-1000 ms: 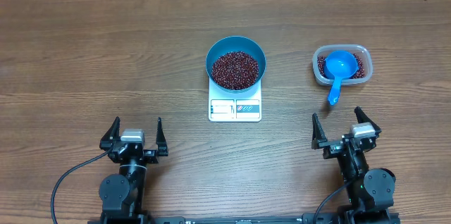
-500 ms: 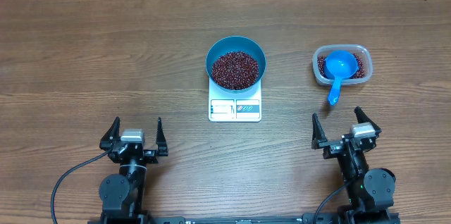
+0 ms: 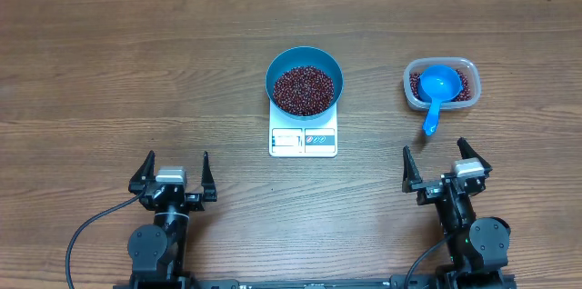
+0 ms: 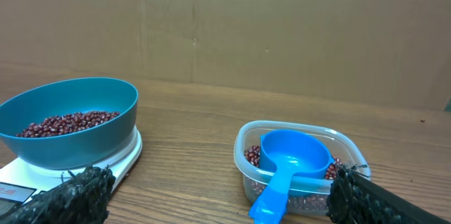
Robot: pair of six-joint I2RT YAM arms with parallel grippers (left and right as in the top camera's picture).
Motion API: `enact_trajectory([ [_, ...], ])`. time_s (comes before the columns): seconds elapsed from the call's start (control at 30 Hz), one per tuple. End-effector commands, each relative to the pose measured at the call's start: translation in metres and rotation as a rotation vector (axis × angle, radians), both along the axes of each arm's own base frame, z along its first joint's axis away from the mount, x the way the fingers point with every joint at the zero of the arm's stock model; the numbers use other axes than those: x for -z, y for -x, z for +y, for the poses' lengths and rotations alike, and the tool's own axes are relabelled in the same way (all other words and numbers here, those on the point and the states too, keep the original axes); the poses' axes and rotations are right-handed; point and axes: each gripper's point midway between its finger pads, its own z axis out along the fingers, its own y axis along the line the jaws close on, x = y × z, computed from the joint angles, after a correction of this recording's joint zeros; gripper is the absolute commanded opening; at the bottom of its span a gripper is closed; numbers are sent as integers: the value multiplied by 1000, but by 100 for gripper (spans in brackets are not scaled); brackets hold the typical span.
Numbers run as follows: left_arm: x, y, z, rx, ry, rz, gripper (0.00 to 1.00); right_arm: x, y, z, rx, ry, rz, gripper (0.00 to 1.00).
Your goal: Scoop item into bowl and weigh 150g on scale
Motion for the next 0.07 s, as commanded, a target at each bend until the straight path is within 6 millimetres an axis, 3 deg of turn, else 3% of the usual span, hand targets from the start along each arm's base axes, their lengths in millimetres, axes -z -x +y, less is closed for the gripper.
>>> enact_trajectory([
  [0.0,-1,0,0,-1,-13,-7,99,1,0,-3,17,-10,-4,100],
  [0.03,-1,0,0,-1,-13,-7,99,1,0,-3,17,-10,-4,100],
])
